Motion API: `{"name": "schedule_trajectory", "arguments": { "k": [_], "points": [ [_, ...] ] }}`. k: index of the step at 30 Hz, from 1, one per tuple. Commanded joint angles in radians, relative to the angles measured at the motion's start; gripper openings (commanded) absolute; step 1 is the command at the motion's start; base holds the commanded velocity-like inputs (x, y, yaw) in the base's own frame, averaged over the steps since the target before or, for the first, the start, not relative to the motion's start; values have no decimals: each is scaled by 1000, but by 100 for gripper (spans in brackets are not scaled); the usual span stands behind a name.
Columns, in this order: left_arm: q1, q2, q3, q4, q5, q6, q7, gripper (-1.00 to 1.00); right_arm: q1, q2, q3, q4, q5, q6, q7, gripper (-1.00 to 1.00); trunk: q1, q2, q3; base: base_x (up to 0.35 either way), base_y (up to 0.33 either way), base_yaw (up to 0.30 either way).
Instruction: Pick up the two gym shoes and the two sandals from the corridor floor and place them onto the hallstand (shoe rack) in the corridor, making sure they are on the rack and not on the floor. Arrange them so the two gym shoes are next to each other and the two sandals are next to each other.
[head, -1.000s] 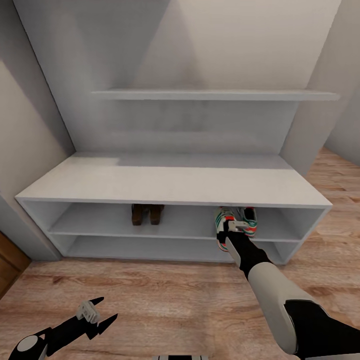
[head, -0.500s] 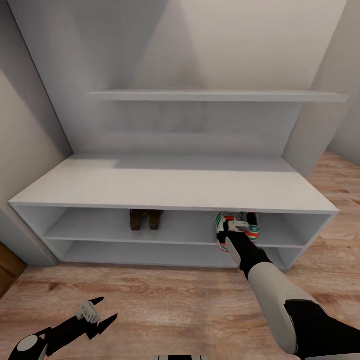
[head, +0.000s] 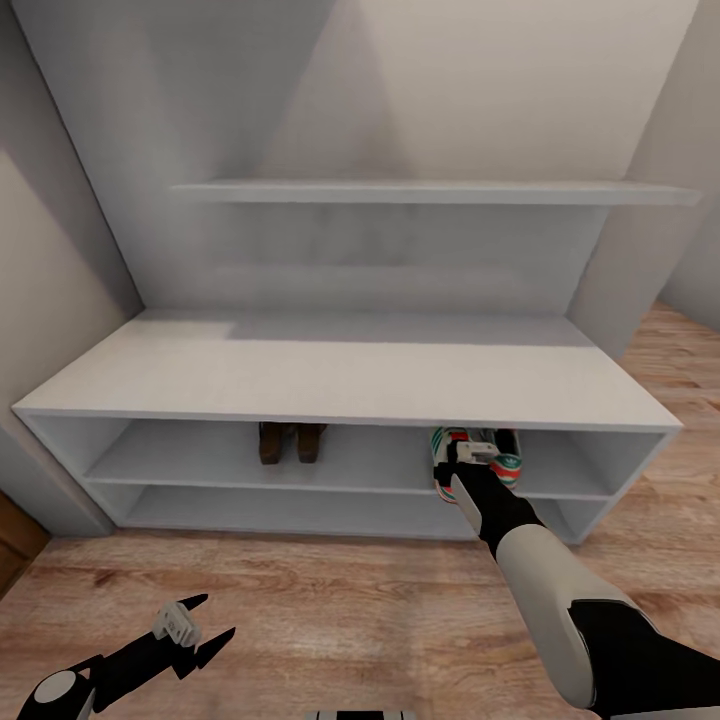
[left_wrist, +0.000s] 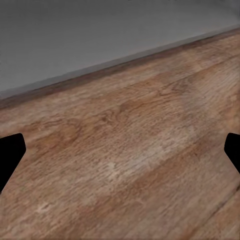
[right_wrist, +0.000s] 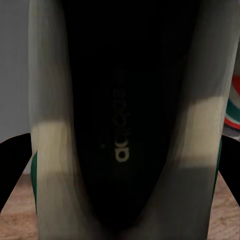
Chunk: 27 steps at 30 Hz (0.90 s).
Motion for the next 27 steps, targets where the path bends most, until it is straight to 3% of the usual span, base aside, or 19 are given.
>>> {"name": "schedule_trajectory", "arguments": {
  "k": [1,27],
  "points": [
    [-1,-1,5,-1,-10,-6,-4,100,0,1,-5,-2,1,5,-1,-100,0,0,-1,87,0,0],
    [-1,-1,-8,-1,-11,-6,-2,100,0,1,-5,-2,1,5,0,-100,0,0,-1,49,-4,0]
  ]
}}
